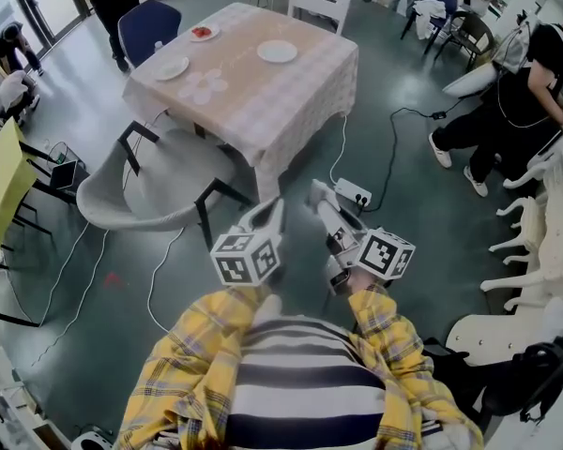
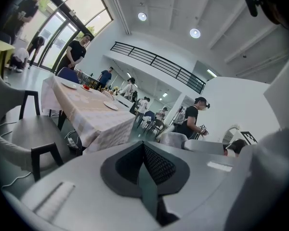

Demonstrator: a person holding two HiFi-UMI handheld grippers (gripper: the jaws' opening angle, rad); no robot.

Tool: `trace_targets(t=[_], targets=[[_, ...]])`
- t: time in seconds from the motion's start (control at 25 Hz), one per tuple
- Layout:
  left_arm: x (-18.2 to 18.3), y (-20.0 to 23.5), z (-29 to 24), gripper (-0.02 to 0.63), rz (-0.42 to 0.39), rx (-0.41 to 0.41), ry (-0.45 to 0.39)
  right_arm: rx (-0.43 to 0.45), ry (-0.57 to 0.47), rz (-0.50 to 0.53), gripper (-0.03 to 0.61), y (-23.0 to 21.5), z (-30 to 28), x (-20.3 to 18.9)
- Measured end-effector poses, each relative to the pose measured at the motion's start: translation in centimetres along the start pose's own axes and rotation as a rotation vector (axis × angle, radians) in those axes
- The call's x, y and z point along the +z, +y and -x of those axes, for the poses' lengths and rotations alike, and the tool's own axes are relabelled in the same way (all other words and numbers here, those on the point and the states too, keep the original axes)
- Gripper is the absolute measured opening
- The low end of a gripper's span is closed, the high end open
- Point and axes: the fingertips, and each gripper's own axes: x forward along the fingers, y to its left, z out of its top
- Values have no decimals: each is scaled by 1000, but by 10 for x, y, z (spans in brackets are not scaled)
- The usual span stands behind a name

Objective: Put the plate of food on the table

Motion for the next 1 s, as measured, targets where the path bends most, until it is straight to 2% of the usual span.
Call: trace_targets(t=[0.56,1.0], targets=[[40,56,-34,-14,14,-23,2,-17,-11,-29,77,-11,-76,11],[62,72,-106,-14,45,15,13,-3,36,-50,77,-50,-123,57]])
